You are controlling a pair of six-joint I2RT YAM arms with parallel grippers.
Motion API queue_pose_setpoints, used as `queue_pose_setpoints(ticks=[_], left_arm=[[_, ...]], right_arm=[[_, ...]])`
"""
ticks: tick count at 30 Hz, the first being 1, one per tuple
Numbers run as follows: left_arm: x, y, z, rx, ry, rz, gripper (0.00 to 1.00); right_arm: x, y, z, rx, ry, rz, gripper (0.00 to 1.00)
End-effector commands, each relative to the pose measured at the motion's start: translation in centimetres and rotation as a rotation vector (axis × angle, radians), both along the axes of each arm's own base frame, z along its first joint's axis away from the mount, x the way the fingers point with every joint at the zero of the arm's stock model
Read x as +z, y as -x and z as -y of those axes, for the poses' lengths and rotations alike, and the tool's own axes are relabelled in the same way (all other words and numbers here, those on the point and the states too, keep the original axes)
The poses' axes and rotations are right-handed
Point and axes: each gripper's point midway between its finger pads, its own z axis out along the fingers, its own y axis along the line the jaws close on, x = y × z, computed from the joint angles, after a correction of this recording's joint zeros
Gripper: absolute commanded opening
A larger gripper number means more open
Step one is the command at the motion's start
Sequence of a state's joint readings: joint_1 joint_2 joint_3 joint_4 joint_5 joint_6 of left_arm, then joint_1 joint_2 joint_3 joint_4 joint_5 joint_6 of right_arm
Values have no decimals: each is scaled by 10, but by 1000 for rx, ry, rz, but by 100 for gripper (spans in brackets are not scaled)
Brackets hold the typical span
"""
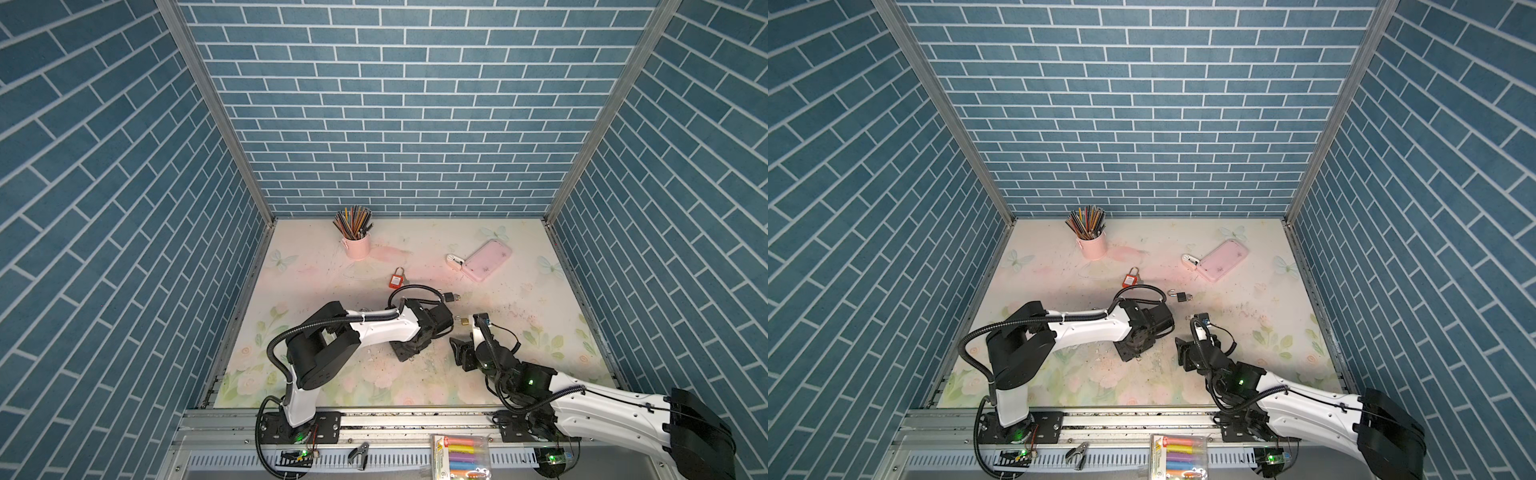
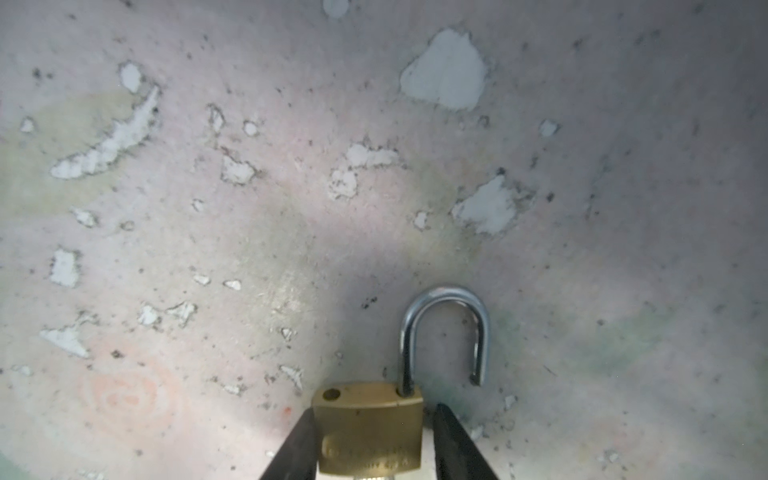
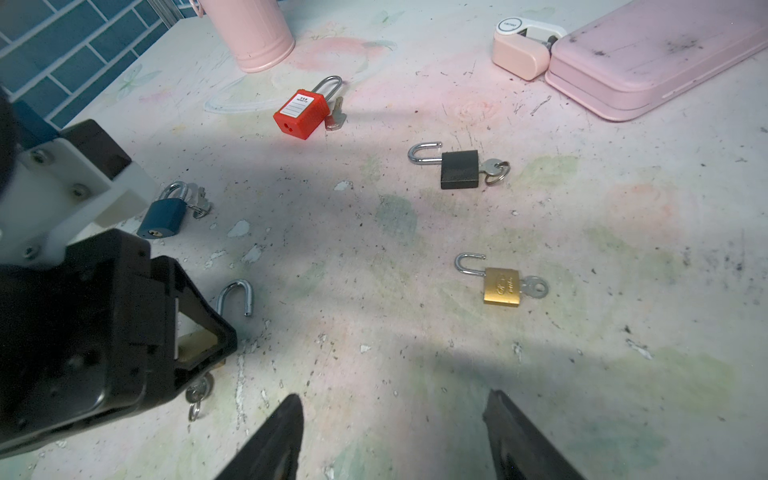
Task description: Lock with the key
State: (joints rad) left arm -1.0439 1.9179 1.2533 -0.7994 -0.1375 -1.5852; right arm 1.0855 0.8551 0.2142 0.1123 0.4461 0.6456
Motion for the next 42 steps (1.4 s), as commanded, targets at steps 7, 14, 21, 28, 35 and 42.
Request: queue_pose_setpoints(ticks=[7,14,21,28,35,42], left_arm=[[-14,-1,-14,4,-63,-18,40],[-11,-9,-8,-66,-17,7,12],[30,-50,12,-338,60,228,0],[111,-80,15,-671,214,613,0],[160,-81,4,-1015,220,842,0],[182,-46,13,-1344,234,1058,0]], right_arm=[[3,-3,1,-4,20,26,70],[13,-5,-4,1,19,31,69],[55,-12,-7,-11,-42,105,69],[112,-23,8,-42,-196,201,74],[136,-28,2,98,-322,107,75],[164,10,-35,489,-392,97,75]])
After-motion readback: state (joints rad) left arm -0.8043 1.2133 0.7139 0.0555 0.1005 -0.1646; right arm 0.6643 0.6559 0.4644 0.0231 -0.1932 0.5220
